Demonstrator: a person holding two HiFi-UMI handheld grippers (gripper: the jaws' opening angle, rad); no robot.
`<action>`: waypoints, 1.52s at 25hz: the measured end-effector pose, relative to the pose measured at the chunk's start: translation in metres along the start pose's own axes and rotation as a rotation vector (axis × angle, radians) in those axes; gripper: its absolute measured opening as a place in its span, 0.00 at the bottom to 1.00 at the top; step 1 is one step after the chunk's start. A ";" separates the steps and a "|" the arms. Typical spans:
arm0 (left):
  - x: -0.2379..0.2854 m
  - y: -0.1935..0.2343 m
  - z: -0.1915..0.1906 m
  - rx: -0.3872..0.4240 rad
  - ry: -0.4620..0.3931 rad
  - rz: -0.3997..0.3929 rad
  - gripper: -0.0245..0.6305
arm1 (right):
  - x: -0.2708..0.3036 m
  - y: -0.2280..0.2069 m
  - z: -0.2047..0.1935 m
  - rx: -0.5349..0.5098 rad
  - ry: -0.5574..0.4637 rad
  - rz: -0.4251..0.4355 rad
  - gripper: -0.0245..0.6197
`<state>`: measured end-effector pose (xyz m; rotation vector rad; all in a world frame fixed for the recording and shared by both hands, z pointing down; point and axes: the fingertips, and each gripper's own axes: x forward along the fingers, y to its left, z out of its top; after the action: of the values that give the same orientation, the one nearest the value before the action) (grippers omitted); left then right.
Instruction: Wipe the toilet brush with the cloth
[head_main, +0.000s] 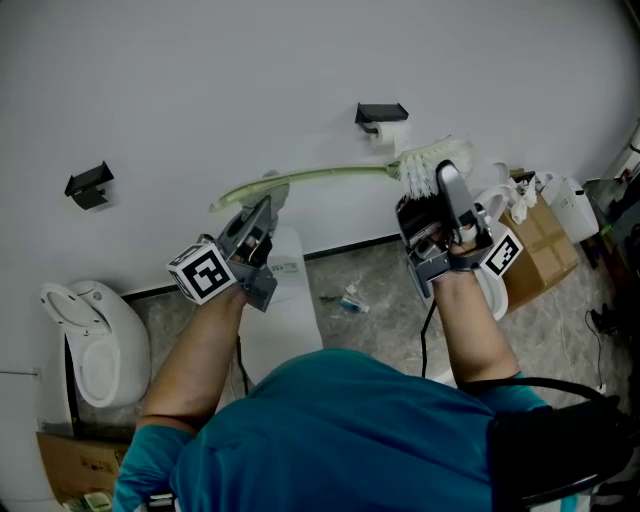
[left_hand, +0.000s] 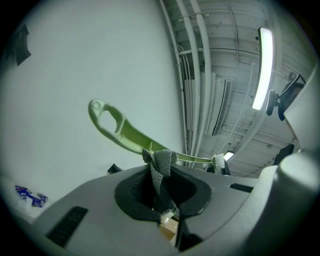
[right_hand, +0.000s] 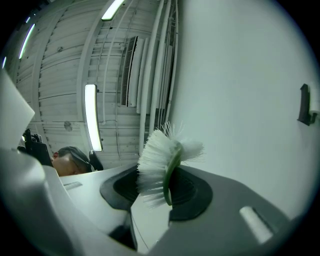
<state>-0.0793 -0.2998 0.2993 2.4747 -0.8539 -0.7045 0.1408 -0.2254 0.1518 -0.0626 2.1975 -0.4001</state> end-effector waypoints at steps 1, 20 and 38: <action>-0.002 0.002 0.000 0.001 0.003 0.011 0.10 | 0.000 0.000 0.000 0.002 0.002 0.001 0.26; -0.047 0.045 0.018 -0.101 -0.080 0.109 0.10 | -0.005 -0.004 0.000 0.004 0.014 -0.002 0.26; -0.090 0.048 0.075 -0.032 -0.197 0.149 0.10 | -0.007 -0.004 0.002 -0.095 0.048 -0.057 0.26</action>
<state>-0.2055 -0.2916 0.2955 2.3121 -1.0778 -0.9108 0.1460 -0.2289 0.1573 -0.1697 2.2654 -0.3323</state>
